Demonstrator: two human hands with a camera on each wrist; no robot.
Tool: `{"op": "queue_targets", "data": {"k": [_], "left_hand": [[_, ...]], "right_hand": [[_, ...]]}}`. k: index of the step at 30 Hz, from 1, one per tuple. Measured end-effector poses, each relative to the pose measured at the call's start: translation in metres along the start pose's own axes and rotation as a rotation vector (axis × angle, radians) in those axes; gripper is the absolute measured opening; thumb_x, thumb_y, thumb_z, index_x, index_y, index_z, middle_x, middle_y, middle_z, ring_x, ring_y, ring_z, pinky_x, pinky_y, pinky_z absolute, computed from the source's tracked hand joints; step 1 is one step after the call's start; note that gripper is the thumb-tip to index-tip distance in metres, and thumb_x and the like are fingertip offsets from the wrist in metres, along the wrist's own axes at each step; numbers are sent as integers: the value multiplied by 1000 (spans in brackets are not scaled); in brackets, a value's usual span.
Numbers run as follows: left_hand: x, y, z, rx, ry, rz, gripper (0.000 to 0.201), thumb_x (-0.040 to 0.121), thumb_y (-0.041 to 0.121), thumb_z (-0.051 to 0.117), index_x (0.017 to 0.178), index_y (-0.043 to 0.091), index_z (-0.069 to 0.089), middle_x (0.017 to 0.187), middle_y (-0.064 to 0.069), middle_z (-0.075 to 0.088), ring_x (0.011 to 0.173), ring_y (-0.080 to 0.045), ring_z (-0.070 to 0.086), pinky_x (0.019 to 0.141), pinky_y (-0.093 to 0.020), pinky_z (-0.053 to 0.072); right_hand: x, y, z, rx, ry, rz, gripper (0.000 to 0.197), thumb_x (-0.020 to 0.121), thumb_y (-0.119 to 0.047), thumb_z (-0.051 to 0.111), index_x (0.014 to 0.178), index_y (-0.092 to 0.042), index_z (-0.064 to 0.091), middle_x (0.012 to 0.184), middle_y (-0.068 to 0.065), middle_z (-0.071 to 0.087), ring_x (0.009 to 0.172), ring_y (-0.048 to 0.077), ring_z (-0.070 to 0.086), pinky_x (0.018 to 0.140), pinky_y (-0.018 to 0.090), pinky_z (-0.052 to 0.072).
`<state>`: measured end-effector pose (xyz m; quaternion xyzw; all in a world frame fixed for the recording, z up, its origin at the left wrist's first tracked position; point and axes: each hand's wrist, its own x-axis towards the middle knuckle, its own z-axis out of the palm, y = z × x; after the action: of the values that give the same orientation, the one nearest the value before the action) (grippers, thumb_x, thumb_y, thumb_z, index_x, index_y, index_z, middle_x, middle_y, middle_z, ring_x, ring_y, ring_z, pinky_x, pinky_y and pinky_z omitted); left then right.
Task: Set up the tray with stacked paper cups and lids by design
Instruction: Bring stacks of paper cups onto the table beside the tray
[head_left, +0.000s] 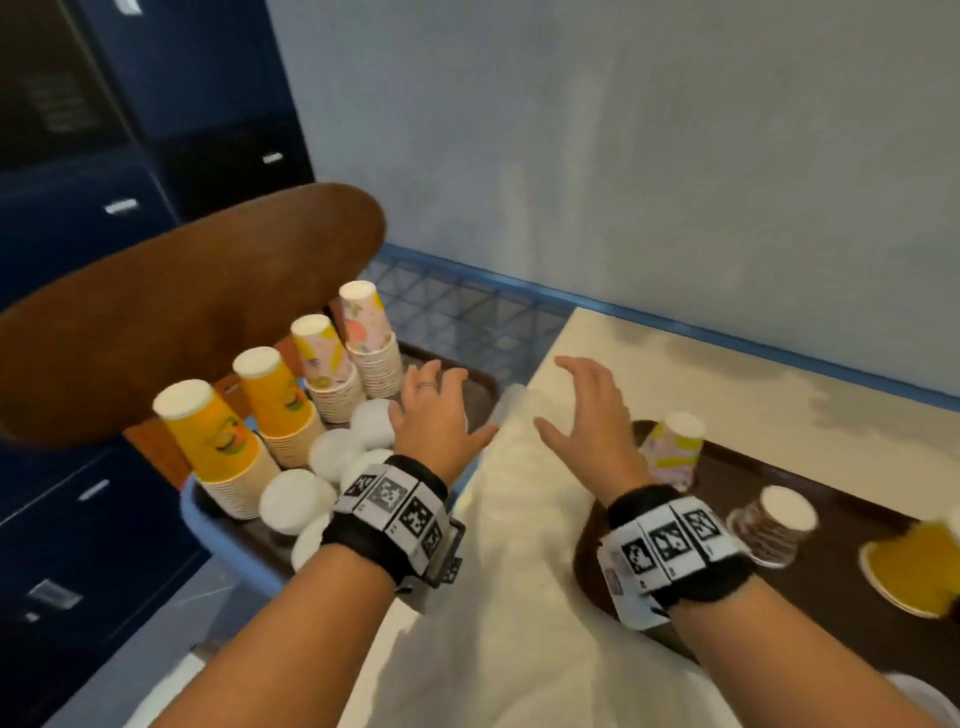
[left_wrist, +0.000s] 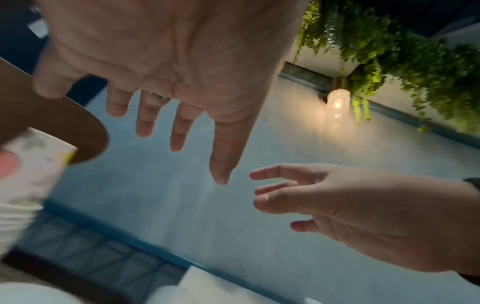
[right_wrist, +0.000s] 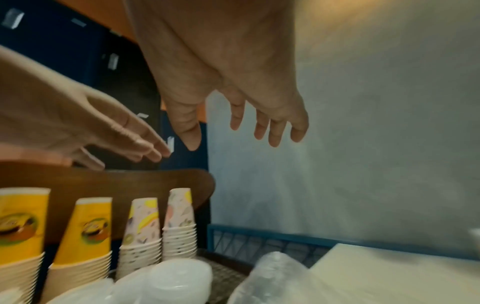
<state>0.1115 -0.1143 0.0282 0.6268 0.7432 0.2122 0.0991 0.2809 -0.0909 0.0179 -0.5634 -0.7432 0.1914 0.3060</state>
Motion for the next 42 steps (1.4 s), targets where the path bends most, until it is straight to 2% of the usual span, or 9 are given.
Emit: {"op": "queue_targets", "data": {"k": [11, 14, 17, 21, 24, 28, 35, 39, 42], "left_hand": [[29, -173, -76, 26, 337, -394, 96, 74, 37, 74, 147, 14, 14, 158, -8, 5, 146, -31, -5, 116, -58, 8], [28, -202, -80, -26, 385, -427, 107, 71, 34, 77, 148, 13, 7, 157, -11, 6, 146, -32, 0, 117, -53, 13], [26, -225, -81, -197, 420, -449, 113, 67, 27, 81, 149, 12, 5, 155, -12, 12, 144, -30, 10, 117, -44, 17], [21, -249, -80, -584, 404, -463, 113, 65, 11, 83, 148, 21, 7, 151, -6, 30, 138, -22, 33, 110, -36, 33], [18, -262, -66, -656, 376, -488, 98, 62, 15, 85, 142, 18, 28, 140, -2, 46, 129, -20, 45, 100, -28, 39], [14, -276, -43, -698, 319, -544, 82, 59, 24, 88, 129, 16, 46, 124, 0, 60, 111, -13, 56, 88, -22, 41], [11, -293, -19, -758, 314, -618, 79, 60, 16, 87, 126, 17, 43, 90, 21, 47, 95, -11, 51, 84, -24, 41], [13, -305, -8, -853, 223, -632, 93, 56, 13, 89, 132, 22, 37, 109, 9, 54, 103, -12, 53, 86, -25, 40], [16, -313, -5, -922, 172, -634, 95, 53, 9, 90, 132, 22, 39, 120, 4, 57, 108, -14, 55, 85, -22, 44]], "right_hand": [[81, -150, 175, -116, -261, -177, 74, 79, -30, 68, 142, -21, 31, 143, 7, 34, 130, 30, 37, 103, 50, 37], [92, -165, 211, -33, -334, -133, 78, 76, -31, 71, 141, -17, 30, 145, 8, 34, 132, 29, 37, 103, 50, 39], [101, -173, 236, 57, -409, -105, 85, 74, -25, 76, 142, -11, 28, 144, 10, 37, 135, 26, 35, 107, 39, 36], [111, -175, 258, 142, -522, -36, 88, 70, -20, 80, 141, -11, 30, 143, 7, 44, 132, 22, 42, 102, 29, 36], [114, -170, 275, 183, -591, -21, 88, 67, -21, 83, 140, -13, 33, 138, 5, 51, 126, 20, 49, 94, 23, 37], [115, -161, 294, 177, -644, 16, 86, 66, -23, 84, 137, -14, 36, 137, 5, 52, 125, 22, 49, 97, 27, 38], [123, -149, 314, 280, -770, 50, 98, 57, -25, 88, 138, -21, 33, 136, 3, 52, 126, 20, 49, 109, 45, 38], [133, -131, 331, 323, -887, 5, 102, 43, -47, 89, 132, -29, 42, 127, -6, 61, 119, 13, 56, 103, 48, 45], [135, -131, 330, 332, -906, -31, 93, 49, -34, 90, 130, -24, 46, 123, -4, 64, 116, 11, 59, 101, 43, 47]]}}
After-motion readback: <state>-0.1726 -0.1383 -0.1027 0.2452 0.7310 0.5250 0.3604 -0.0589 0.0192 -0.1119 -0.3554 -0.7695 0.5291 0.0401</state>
